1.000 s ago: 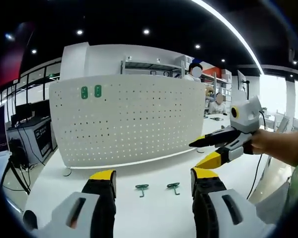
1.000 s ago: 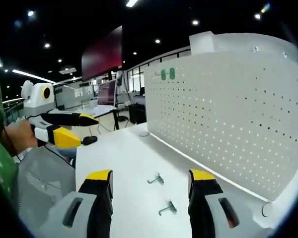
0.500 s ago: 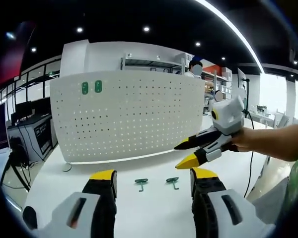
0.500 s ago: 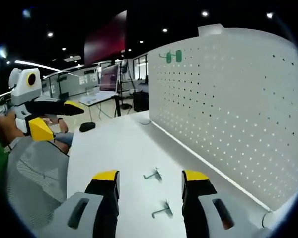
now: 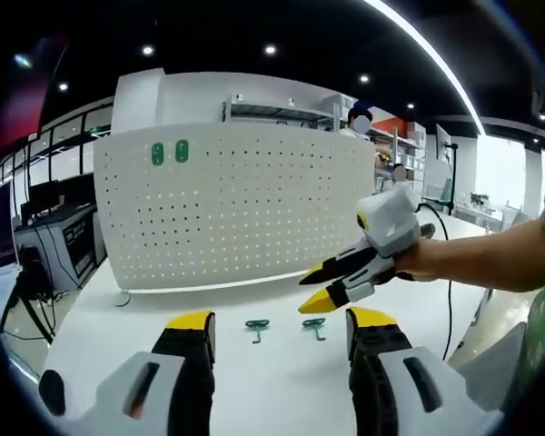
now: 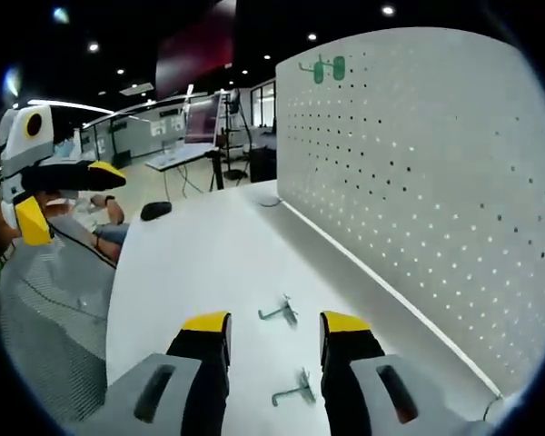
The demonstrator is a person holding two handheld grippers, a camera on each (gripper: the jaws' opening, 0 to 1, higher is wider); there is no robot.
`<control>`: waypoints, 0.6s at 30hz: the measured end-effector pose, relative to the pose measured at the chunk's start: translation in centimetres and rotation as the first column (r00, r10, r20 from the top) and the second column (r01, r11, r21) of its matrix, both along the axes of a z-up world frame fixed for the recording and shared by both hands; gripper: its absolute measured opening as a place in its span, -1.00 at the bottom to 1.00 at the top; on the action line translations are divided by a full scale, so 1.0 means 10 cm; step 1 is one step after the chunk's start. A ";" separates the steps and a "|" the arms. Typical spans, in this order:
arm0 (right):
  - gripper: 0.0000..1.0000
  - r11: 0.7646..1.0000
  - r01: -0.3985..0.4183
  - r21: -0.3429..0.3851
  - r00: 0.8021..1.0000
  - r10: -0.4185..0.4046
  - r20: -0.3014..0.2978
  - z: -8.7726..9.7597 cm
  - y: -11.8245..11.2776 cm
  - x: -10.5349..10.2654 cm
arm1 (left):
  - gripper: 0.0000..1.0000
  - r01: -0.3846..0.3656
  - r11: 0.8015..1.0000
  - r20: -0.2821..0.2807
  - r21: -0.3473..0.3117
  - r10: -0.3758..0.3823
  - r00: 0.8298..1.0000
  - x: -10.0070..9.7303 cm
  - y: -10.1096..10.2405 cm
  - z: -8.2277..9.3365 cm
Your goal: Insert the hook assembly into the mounting plate slot until the hook locks in place.
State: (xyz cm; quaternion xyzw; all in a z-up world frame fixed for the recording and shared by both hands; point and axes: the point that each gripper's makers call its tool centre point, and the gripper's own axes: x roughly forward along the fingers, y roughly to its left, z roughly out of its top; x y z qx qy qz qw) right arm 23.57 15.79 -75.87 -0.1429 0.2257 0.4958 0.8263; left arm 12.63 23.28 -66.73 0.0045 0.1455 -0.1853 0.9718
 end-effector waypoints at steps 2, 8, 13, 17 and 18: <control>-0.27 1.000 -0.004 -0.007 1.000 0.004 0.000 -0.03 0.03 0.03 | 0.19 -0.001 1.000 -0.001 0.001 0.001 1.000 0.00 0.00 -0.01; -0.39 0.999 -0.028 -0.034 1.000 0.028 -0.002 -0.12 0.13 0.08 | 0.19 0.001 1.000 -0.012 0.003 -0.001 1.000 -0.01 0.00 -0.05; -0.47 0.997 -0.045 -0.069 0.999 0.045 0.000 -0.21 0.19 0.11 | 0.18 0.002 1.000 -0.019 0.002 -0.002 1.000 -0.02 -0.01 -0.07; -0.54 0.994 -0.059 -0.093 0.998 0.059 -0.003 -0.30 0.22 0.14 | 0.18 0.004 1.000 -0.023 0.001 -0.004 1.000 -0.02 0.00 -0.09; -0.54 0.994 -0.059 -0.097 0.998 0.058 -0.005 -0.31 0.23 0.15 | 0.18 0.003 1.000 -0.024 0.001 -0.003 1.000 -0.02 0.00 -0.09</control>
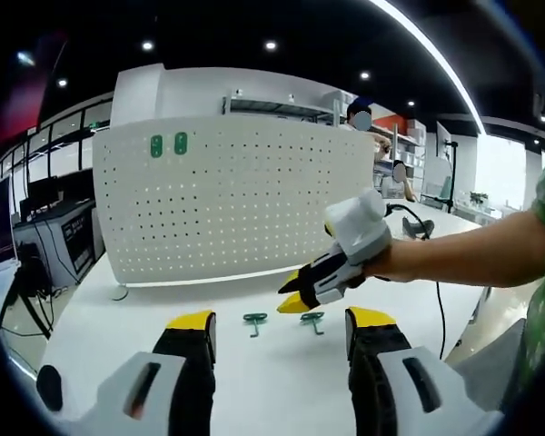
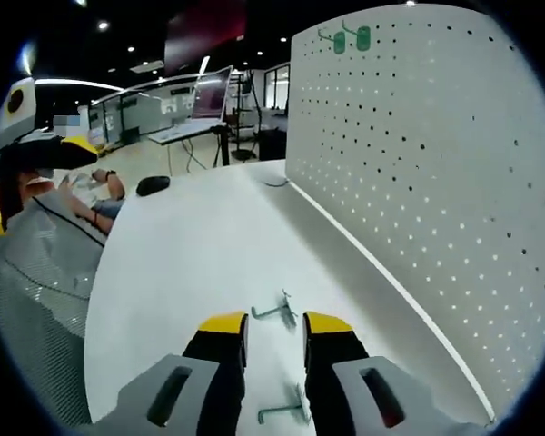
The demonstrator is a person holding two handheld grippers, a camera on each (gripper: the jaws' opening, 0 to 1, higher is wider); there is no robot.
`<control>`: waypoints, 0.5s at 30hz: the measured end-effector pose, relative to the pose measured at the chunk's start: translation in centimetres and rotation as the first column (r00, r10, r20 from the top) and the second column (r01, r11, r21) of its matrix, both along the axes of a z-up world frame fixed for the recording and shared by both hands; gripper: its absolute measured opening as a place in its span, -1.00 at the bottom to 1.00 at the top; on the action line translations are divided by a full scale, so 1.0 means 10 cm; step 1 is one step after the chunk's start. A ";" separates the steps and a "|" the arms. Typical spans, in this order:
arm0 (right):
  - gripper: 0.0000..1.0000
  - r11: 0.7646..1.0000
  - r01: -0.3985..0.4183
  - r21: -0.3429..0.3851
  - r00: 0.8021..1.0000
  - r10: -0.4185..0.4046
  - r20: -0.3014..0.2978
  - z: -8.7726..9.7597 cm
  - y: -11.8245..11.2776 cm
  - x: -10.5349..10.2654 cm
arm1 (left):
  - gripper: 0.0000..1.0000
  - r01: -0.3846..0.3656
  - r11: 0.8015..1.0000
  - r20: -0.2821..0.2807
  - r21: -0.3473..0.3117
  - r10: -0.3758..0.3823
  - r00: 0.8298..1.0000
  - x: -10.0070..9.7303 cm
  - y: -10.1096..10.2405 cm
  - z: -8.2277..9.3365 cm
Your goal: Insert the hook assembly into the mounting plate slot until the hook locks in place.
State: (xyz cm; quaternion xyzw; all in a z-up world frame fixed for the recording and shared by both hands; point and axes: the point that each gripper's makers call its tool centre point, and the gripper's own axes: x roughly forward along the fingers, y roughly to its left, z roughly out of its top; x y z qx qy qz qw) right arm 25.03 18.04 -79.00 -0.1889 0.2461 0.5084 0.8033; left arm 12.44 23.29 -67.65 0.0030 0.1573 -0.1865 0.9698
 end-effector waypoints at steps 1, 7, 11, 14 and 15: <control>-0.55 1.000 0.001 -0.003 1.000 -0.001 -0.003 -0.02 0.01 0.01 | 0.18 0.000 1.000 -0.001 -0.001 0.000 1.000 0.00 0.00 0.00; -0.61 0.999 -0.003 -0.034 1.000 0.003 -0.007 -0.12 0.03 0.08 | 0.18 0.000 1.000 -0.007 -0.004 0.000 1.000 0.01 0.01 -0.02; -0.65 0.999 -0.001 -0.044 1.000 0.000 -0.012 -0.17 0.06 0.12 | 0.18 0.002 1.000 -0.012 -0.003 -0.002 1.000 0.01 0.00 -0.03; -0.68 0.998 -0.013 -0.056 1.000 0.013 -0.012 -0.20 0.09 0.13 | 0.18 0.005 1.000 -0.015 -0.003 -0.005 1.000 0.02 -0.01 -0.04; -0.68 0.998 -0.015 -0.059 1.000 0.014 -0.012 -0.21 0.10 0.14 | 0.18 0.006 1.000 -0.015 -0.001 -0.006 1.000 0.02 -0.01 -0.04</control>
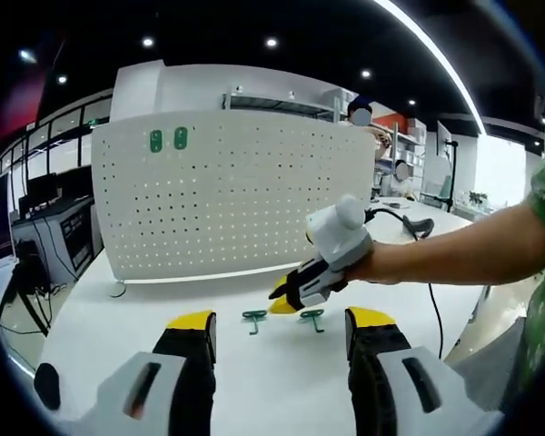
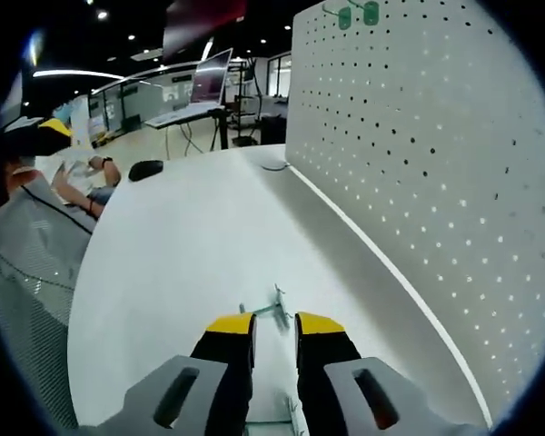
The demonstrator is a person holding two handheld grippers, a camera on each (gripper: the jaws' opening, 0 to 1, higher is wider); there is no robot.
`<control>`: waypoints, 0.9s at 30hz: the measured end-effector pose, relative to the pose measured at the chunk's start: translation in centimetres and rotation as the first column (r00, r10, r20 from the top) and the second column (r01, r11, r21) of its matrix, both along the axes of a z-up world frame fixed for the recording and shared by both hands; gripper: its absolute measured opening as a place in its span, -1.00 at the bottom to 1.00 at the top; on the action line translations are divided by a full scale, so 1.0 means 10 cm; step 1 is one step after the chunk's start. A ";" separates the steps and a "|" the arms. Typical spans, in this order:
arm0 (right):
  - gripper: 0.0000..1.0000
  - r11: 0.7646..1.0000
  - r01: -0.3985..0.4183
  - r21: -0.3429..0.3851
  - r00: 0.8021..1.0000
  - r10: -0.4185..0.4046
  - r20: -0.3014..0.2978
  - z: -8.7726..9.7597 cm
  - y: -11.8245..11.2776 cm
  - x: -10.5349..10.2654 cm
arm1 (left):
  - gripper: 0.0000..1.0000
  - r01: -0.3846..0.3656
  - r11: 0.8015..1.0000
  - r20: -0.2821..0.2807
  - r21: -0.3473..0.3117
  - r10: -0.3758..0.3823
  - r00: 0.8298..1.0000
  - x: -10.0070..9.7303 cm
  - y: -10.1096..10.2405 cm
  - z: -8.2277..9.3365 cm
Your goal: Insert the hook assembly into the mounting plate slot until the hook locks in place.
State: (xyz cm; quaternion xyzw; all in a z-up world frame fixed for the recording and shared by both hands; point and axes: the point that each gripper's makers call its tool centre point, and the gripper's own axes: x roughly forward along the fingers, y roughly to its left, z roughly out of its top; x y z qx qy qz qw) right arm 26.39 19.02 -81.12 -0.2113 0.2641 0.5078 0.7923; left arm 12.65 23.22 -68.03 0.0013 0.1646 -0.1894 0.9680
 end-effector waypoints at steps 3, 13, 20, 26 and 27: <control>-0.69 1.000 -0.001 -0.010 1.000 0.001 -0.005 -0.04 0.01 0.03 | 0.18 0.001 1.000 -0.001 -0.003 -0.001 1.000 0.00 0.00 0.00; -0.77 0.999 -0.017 -0.049 1.000 0.017 -0.010 -0.18 0.03 0.06 | 0.17 -0.001 1.000 -0.009 -0.005 0.001 1.000 0.02 0.02 -0.02; -0.80 0.997 -0.029 -0.067 1.000 0.029 -0.003 -0.22 0.06 0.08 | 0.17 0.000 1.000 -0.013 -0.007 0.000 1.000 0.03 0.03 -0.03; -0.84 0.996 -0.039 -0.081 0.999 0.040 0.006 -0.25 0.08 0.10 | 0.16 0.003 1.000 -0.015 -0.009 -0.003 1.000 0.04 0.04 -0.03; -0.85 0.995 -0.041 -0.087 0.999 0.042 0.011 -0.25 0.08 0.10 | 0.16 0.002 1.000 -0.016 -0.009 -0.002 1.000 0.04 0.05 -0.03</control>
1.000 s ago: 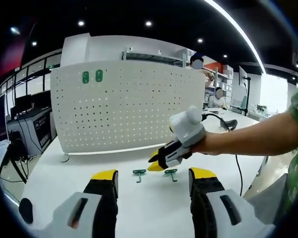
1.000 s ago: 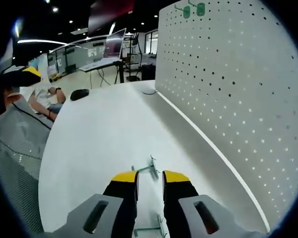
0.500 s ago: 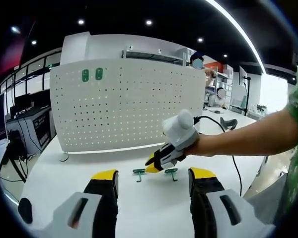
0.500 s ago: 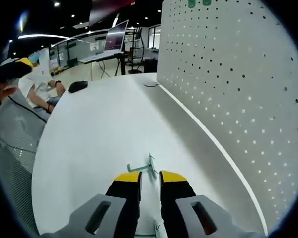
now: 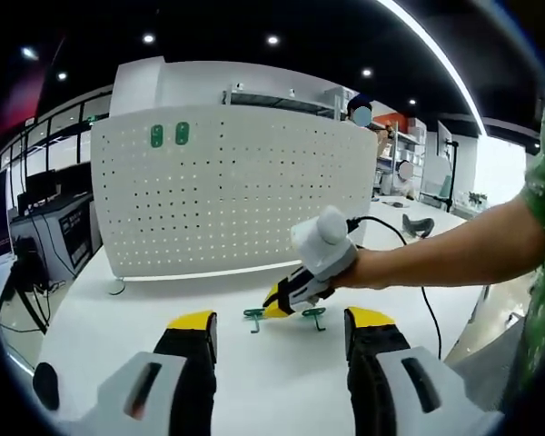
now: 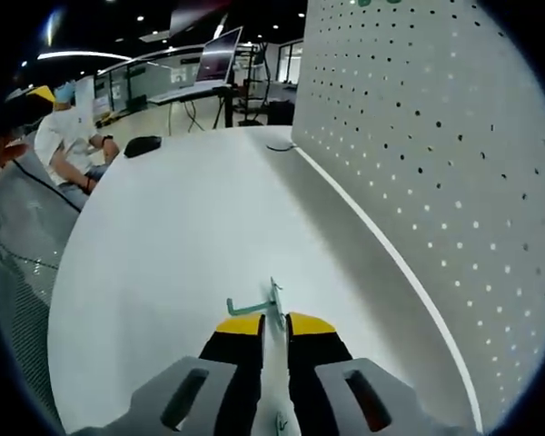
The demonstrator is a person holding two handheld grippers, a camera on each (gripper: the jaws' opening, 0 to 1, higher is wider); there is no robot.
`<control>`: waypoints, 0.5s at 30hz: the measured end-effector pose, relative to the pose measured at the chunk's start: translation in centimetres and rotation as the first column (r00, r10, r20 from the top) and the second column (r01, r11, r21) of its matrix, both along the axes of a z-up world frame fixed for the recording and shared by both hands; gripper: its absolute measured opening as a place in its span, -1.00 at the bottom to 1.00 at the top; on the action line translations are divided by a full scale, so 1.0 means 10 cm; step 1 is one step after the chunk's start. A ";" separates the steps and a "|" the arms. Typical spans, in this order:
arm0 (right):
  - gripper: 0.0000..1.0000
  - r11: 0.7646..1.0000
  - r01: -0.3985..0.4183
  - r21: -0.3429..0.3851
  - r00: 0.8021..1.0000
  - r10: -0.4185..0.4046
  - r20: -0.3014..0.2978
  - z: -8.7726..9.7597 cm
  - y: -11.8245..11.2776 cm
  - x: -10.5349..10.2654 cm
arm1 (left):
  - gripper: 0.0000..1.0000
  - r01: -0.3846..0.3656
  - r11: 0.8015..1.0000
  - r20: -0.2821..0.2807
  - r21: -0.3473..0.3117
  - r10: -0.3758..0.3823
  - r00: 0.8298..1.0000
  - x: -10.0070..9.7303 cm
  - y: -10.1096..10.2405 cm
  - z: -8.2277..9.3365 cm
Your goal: Insert the hook assembly into the mounting plate slot until the hook locks in place.
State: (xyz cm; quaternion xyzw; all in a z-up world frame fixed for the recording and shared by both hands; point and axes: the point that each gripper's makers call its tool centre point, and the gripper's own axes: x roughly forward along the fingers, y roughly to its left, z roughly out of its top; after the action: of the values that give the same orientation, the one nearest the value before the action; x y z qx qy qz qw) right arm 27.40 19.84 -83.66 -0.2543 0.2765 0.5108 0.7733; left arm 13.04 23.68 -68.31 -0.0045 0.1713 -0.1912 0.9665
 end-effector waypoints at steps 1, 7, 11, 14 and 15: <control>-0.85 1.000 -0.001 -0.004 1.000 0.001 0.002 0.00 0.00 0.00 | 0.16 0.000 1.000 0.000 -0.001 0.000 1.000 0.00 0.00 0.00; -0.91 1.000 -0.009 -0.019 1.000 0.010 0.013 -0.03 0.01 0.00 | 0.15 -0.001 1.000 -0.003 -0.006 0.001 1.000 -0.01 0.01 -0.01; -0.92 1.000 -0.011 -0.026 1.000 0.011 0.017 -0.05 0.01 0.01 | 0.14 -0.002 1.000 -0.005 -0.005 0.002 1.000 -0.01 0.03 -0.01; -0.94 1.000 -0.009 -0.027 1.000 0.010 0.023 -0.05 0.01 0.02 | 0.13 -0.003 1.000 -0.005 -0.004 0.003 1.000 -0.01 0.04 -0.01; -0.96 1.000 -0.009 -0.028 1.000 0.010 0.025 -0.05 0.01 0.03 | 0.13 -0.003 1.000 -0.005 -0.004 0.003 1.000 -0.01 0.04 -0.01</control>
State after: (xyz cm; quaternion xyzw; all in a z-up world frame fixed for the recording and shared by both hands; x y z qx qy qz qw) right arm 27.69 19.95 -84.15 -0.2726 0.2726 0.5073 0.7707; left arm 12.93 24.09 -68.43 -0.0073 0.1732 -0.1900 0.9664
